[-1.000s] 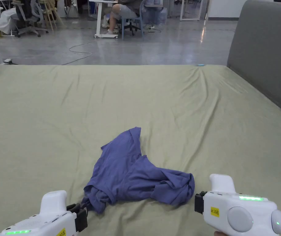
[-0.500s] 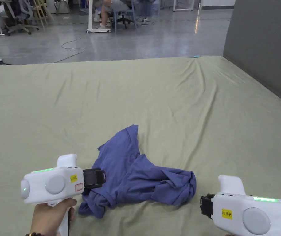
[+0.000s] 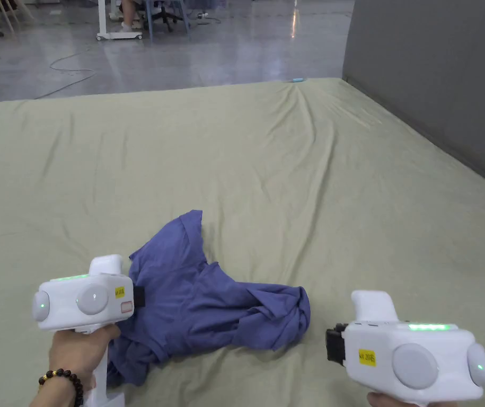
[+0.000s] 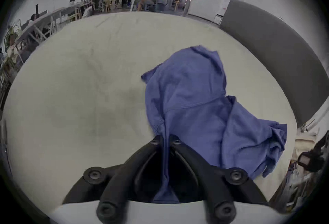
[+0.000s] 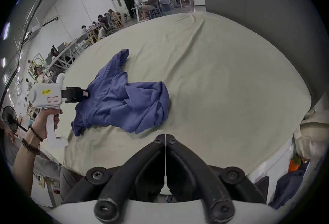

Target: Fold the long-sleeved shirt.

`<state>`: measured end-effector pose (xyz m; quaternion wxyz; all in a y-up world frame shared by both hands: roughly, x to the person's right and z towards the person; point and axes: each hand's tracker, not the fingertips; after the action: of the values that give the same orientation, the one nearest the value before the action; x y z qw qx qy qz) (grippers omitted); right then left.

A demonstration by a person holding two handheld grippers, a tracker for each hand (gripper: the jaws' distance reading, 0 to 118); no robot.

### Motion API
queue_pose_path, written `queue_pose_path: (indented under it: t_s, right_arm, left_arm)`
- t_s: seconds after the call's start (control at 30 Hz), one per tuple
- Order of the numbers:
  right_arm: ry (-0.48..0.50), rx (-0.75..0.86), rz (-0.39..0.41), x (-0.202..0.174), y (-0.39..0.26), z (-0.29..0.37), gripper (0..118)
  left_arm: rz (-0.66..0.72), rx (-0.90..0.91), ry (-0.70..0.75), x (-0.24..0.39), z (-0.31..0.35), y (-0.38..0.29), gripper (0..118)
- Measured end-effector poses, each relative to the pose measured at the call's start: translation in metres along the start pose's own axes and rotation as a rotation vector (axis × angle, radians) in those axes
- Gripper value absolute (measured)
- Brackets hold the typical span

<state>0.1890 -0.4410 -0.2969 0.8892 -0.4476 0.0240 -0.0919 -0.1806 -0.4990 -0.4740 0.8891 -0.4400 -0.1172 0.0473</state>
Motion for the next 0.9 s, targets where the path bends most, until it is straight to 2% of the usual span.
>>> queue_pose_path:
  t_s: [0.03, 0.07, 0.1, 0.17, 0.3, 0.37, 0.4, 0.43, 0.47, 0.67, 0.9]
  right_arm:
    - [-0.004, 0.001, 0.017, -0.004, 0.005, -0.006, 58]
    - [-0.006, -0.003, 0.032, -0.008, 0.009, -0.014, 58]
    - [0.000, -0.025, 0.062, -0.011, 0.013, -0.024, 71]
    - [0.024, -0.094, 0.100, -0.020, 0.020, -0.057, 109]
    - [-0.041, -0.144, 0.113, -0.030, 0.040, -0.106, 92]
    - [-0.047, -0.173, 0.110, -0.030, 0.049, -0.128, 68]
    - [0.009, -0.185, 0.089, -0.029, 0.051, -0.131, 55]
    - [0.010, -0.155, 0.071, -0.030, 0.055, -0.125, 39]
    - [0.014, -0.136, 0.079, -0.031, 0.058, -0.116, 17]
    - [0.060, 0.048, 0.118, -0.034, 0.100, -0.057, 14]
    - [0.040, 0.328, 0.259, -0.070, 0.253, 0.037, 14]
  left_arm:
    - [-0.011, 0.007, 0.003, -0.001, 0.005, 0.005, 0]
    - [-0.018, 0.013, -0.003, -0.001, 0.010, 0.006, 0]
    - [-0.019, 0.019, -0.012, -0.002, 0.013, 0.007, 0]
    - [-0.014, 0.032, -0.017, -0.003, 0.018, 0.015, 0]
    - [-0.033, 0.058, -0.042, 0.000, 0.030, 0.021, 0]
    - [-0.049, 0.067, -0.043, 0.002, 0.034, 0.022, 0]
    - [-0.051, 0.074, -0.048, 0.002, 0.036, 0.022, 0]
    - [-0.047, 0.080, -0.046, 0.003, 0.037, 0.026, 0]
    - [-0.046, 0.091, -0.043, 0.002, 0.041, 0.027, 0]
    - [-0.037, 0.287, -0.089, 0.000, 0.092, 0.063, 0]
    - [-0.115, 0.519, -0.123, 0.024, 0.202, 0.194, 0]
